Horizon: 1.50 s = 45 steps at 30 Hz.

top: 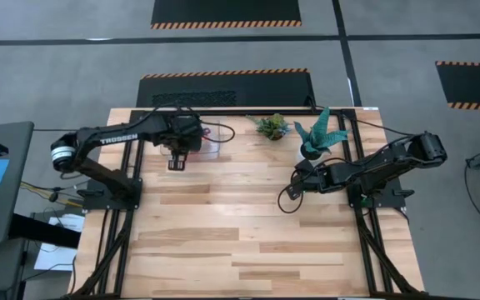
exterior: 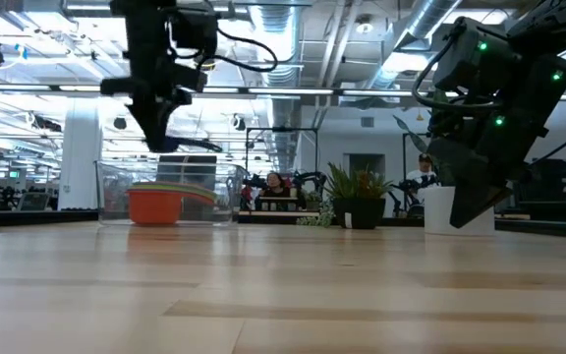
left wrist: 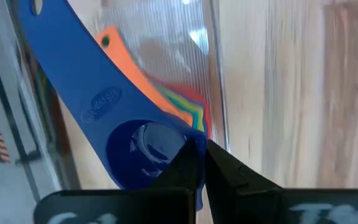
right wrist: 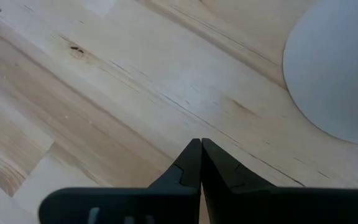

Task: Nest measuring cups in basket
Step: Stack the dark blue measuring cup on top of the orange measuring cup into the white transparent bin

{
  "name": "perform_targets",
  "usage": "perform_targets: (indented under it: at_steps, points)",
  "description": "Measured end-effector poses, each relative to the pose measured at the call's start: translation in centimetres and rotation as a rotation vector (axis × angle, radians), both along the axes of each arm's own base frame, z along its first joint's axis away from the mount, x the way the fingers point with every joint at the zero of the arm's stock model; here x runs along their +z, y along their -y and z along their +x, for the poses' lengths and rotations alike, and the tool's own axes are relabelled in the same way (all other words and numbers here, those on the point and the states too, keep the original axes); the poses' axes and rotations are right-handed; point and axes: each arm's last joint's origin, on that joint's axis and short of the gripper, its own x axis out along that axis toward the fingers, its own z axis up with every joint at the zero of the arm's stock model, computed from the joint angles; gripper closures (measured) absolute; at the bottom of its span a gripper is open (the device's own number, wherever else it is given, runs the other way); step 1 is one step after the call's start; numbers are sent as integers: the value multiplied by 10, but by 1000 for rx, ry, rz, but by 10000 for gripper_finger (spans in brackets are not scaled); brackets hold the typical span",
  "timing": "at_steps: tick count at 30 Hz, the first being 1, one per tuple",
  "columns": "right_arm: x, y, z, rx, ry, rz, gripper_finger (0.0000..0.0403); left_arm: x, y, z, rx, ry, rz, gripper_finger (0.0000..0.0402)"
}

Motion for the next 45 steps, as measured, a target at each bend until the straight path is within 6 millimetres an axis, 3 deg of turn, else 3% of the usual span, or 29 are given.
perform_targets:
  at_steps: [8, 15, 24, 45]
  points:
    - [0, 0, 0, -1, 2, 1, 376, -28, 0, -2, -15, 24, 17, 401]
    - [0, 0, 1, 1, 7, 10, 376, -40, -13, -11, 49, -1, 57, 396]
    - [0, -1, 1, 6, 6, 23, 376, -41, -18, -14, 11, 0, 39, 367]
    - [0, 0, 1, 8, 4, 21, 376, -41, -17, -13, -7, 12, 11, 364]
